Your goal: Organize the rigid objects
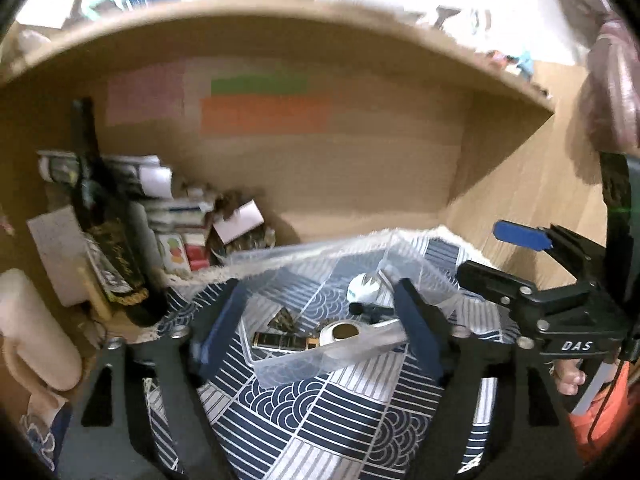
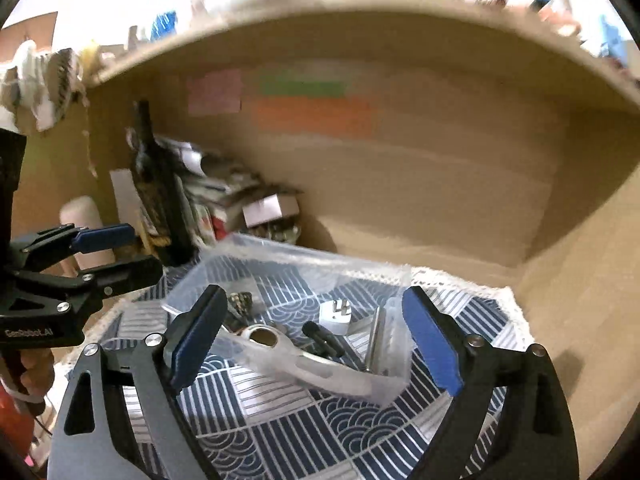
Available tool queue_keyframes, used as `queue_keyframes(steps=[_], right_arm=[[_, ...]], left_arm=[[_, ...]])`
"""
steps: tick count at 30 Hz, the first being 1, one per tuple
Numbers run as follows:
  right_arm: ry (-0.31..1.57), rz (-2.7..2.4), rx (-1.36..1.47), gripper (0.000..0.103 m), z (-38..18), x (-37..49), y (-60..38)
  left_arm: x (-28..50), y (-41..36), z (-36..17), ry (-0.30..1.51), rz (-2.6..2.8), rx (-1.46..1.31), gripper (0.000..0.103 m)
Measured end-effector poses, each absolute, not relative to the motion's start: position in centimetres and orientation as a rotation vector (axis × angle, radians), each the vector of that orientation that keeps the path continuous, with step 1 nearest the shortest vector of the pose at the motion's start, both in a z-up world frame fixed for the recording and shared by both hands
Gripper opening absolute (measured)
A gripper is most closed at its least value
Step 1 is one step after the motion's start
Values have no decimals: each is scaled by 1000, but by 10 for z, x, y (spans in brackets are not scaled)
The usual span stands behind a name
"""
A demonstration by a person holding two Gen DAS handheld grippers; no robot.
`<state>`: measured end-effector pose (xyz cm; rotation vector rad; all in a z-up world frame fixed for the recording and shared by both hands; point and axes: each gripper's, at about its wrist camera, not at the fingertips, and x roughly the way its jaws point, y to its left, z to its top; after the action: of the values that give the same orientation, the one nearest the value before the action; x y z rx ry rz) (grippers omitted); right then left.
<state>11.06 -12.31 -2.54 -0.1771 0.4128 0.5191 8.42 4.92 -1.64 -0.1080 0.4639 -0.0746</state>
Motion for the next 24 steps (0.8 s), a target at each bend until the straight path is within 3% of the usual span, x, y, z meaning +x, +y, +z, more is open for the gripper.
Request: queue_keyframes(steps=[3, 9, 24], right_arm=[[348, 513, -154, 102, -16, 87, -133], [261, 512, -127, 103, -4, 51, -144], [220, 496, -113, 103, -5, 23, -152]], left_arm=[[61, 44, -7, 407, -74, -109, 91], [26, 37, 8, 314, -44, -91, 102], [-3, 31, 13, 279, -38, -95, 103]])
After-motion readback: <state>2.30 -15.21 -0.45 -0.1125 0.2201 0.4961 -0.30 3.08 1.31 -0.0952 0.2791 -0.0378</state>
